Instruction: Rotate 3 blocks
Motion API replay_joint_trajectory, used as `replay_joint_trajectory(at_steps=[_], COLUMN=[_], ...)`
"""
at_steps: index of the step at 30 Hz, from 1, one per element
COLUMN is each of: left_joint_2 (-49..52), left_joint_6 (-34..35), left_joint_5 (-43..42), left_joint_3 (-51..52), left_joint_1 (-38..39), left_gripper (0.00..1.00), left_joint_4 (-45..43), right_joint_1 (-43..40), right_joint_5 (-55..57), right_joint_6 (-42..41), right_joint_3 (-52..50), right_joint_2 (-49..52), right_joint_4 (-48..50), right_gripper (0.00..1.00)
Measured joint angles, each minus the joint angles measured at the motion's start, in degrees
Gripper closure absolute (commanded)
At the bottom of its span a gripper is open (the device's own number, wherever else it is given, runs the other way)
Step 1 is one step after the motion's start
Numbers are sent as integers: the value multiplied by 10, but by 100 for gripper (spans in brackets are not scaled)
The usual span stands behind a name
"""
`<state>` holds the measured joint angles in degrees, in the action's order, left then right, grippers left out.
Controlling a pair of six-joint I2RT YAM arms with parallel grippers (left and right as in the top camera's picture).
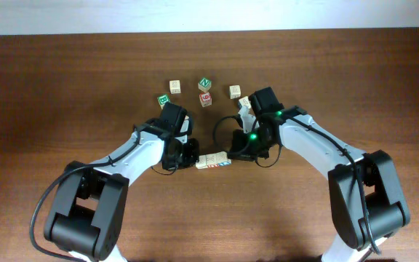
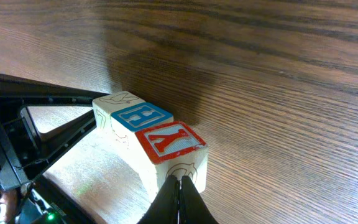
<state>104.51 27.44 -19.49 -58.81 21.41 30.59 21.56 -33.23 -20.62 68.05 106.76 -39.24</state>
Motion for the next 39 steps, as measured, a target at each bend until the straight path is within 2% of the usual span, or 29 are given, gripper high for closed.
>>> replay_joint_trajectory(at_steps=[3,6,11,19,29,35,39], left_joint_2=[0,0,0,0,0,0,0], left_joint_6=[0,0,0,0,0,0,0], left_joint_5=[8,-31,-38,-41,-41,-41,-41], left_joint_3=[0,0,0,0,0,0,0], left_joint_1=[-2,10,10,10,10,10,10], left_gripper=[100,100,100,100,100,100,100], left_joint_4=[0,-9,-9,-9,-9,-9,-9], right_joint_1=[10,45,41,-76,-67,-12,-5], right_joint_5=[-3,-22,-6,54,95,106,107], right_joint_6=[-4,-6,-19,-14,-17,-64,-77], right_joint_3=[8,10,10,16,-3,-3,-3], right_joint_2=[-3,-3,-3,-3,-3,-3,-3], right_joint_4=[4,7,5,-113,-113,-73,-59], right_gripper=[96,96,96,96,96,96,96])
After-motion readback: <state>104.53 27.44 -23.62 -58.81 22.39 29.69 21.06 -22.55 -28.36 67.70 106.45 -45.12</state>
